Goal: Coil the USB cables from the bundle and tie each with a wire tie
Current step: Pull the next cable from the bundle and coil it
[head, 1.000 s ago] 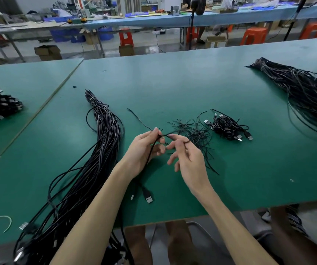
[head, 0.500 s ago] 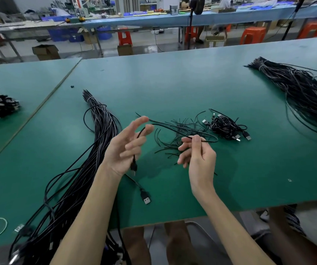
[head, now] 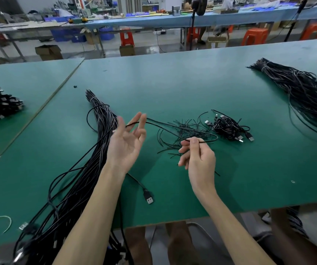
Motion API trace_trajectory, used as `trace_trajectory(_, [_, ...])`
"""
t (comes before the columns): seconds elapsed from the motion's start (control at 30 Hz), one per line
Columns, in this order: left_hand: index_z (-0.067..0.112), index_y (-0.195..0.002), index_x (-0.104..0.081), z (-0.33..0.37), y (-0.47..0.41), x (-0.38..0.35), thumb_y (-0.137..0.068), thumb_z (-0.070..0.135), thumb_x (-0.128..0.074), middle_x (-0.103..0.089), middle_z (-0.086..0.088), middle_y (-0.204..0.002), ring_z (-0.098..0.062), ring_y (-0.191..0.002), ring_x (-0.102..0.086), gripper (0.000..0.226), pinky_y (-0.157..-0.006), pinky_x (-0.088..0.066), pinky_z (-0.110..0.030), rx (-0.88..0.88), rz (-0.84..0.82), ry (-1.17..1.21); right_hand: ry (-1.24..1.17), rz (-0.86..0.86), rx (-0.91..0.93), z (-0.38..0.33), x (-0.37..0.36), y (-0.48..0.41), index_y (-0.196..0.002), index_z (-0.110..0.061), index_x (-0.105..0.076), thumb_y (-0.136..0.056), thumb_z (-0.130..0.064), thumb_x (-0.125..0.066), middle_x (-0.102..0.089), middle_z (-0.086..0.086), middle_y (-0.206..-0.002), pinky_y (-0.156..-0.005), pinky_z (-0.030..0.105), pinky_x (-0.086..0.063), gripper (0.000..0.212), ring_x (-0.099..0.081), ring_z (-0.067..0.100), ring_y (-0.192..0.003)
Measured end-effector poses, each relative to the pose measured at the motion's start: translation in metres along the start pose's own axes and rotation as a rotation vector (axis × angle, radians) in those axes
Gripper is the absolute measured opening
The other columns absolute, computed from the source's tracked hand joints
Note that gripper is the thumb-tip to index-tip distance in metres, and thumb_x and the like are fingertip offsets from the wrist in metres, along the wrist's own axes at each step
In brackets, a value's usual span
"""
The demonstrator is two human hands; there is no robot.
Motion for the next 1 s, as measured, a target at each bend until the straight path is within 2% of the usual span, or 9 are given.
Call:
trace_trajectory(0.07, [-0.001,-0.131,-0.059,0.0,-0.003,0.02,-0.109,0.039,-0.04,-0.061,0.0,-0.091,-0.007,-0.066,-0.059,0.049,-0.055,-0.046,-0.019,-0.034,0.161,-0.145,0.041,-0.03,0.019,-0.001,-0.005,0.001,-0.09,-0.011,-0.066,-0.111,-0.025,-0.042,-0.068,0.003,-0.075,-0.05,0.018,-0.042,0.035,-0.061,0.019,-0.052])
trace_trajectory(0.13, [0.01,-0.11,-0.067,0.008,-0.002,0.031,-0.108,0.045,-0.038,-0.042,0.006,-0.071,-0.007,-0.051,-0.039,0.046,-0.049,-0.038,-0.019,-0.093,0.268,-0.22,0.058,-0.04,0.018,-0.001,-0.006,0.002,-0.088,-0.011,-0.067,-0.111,-0.023,-0.043,-0.069,0.001,-0.073,-0.05,0.017,-0.042,0.035,-0.06,0.017,-0.051])
trace_trajectory(0.23, [0.015,-0.09,-0.067,0.02,0.001,0.039,-0.102,0.052,-0.047,-0.041,0.006,-0.067,-0.009,-0.055,-0.044,0.044,-0.053,-0.042,-0.02,-0.185,0.337,-0.228,0.069,-0.027,0.03,-0.002,-0.004,0.002,-0.086,-0.011,-0.067,-0.109,-0.019,-0.044,-0.069,-0.002,-0.072,-0.051,0.02,-0.045,0.033,-0.059,0.014,-0.05])
trace_trajectory(0.37, [0.012,-0.093,-0.067,0.023,0.001,0.036,-0.101,0.043,-0.053,-0.06,0.0,-0.076,-0.01,-0.07,-0.065,0.035,-0.071,-0.056,-0.022,-0.215,0.309,-0.128,0.086,-0.034,0.063,-0.005,-0.005,0.002,-0.088,-0.013,-0.066,-0.107,-0.014,-0.042,-0.068,-0.005,-0.071,-0.052,0.026,-0.051,0.031,-0.057,0.012,-0.049])
trace_trajectory(0.5, [0.015,-0.096,-0.065,0.014,-0.002,0.027,-0.102,0.042,-0.052,-0.051,0.009,-0.064,-0.001,-0.053,-0.052,0.03,-0.055,-0.049,-0.013,-0.132,0.23,-0.116,0.117,-0.044,0.057,-0.002,-0.005,0.003,-0.081,-0.014,-0.066,-0.104,-0.012,-0.044,-0.066,-0.003,-0.064,-0.044,0.027,-0.046,0.033,-0.053,0.012,-0.044])
trace_trajectory(0.67, [0.019,-0.088,-0.061,0.005,0.0,0.014,-0.108,0.047,-0.038,-0.034,0.01,-0.048,-0.007,-0.039,-0.027,0.041,-0.051,-0.041,-0.017,-0.06,0.105,-0.133,0.217,-0.183,0.066,0.004,-0.021,0.005,-0.075,-0.013,-0.063,-0.102,-0.019,-0.045,-0.061,0.005,-0.06,-0.04,0.037,-0.042,0.033,-0.048,0.012,-0.042])
trace_trajectory(0.8, [0.019,-0.077,-0.059,0.0,0.005,-0.004,-0.11,0.035,-0.042,-0.033,0.007,-0.041,-0.012,-0.035,-0.016,0.041,-0.041,-0.025,-0.02,0.016,-0.04,-0.1,0.294,-0.222,0.107,0.003,-0.028,0.007,-0.082,-0.021,-0.065,-0.108,-0.024,-0.045,-0.061,0.007,-0.063,-0.044,0.046,-0.044,0.033,-0.047,0.018,-0.046])
trace_trajectory(0.9, [0.021,-0.07,-0.055,-0.006,0.01,-0.017,-0.11,0.034,-0.039,-0.034,0.007,-0.037,-0.012,-0.032,-0.015,0.045,-0.037,-0.02,-0.022,0.078,-0.136,-0.137,0.274,-0.19,0.085,0.004,-0.023,0.004,-0.082,-0.025,-0.067,-0.106,-0.042,-0.052,-0.061,-0.005,-0.06,-0.043,0.037,-0.042,0.033,-0.047,0.013,-0.045])
trace_trajectory(1.0, [0.021,-0.063,-0.05,-0.01,0.014,-0.025,-0.111,0.037,-0.035,-0.032,0.008,-0.035,-0.013,-0.031,-0.014,0.052,-0.036,-0.015,-0.023,0.105,-0.189,-0.153,0.271,-0.121,0.065,0.004,-0.014,0.003,-0.07,-0.02,-0.065,-0.1,-0.057,-0.056,-0.061,-0.004,-0.054,-0.049,0.029,-0.042,0.048,-0.049,0.01,-0.042])
Point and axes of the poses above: each hand's wrist, its own y-axis away from the middle knuckle, its own x-axis out of the back of the hand, z = x × y, the point moved 10 cm from there along -y, towards the middle knuckle
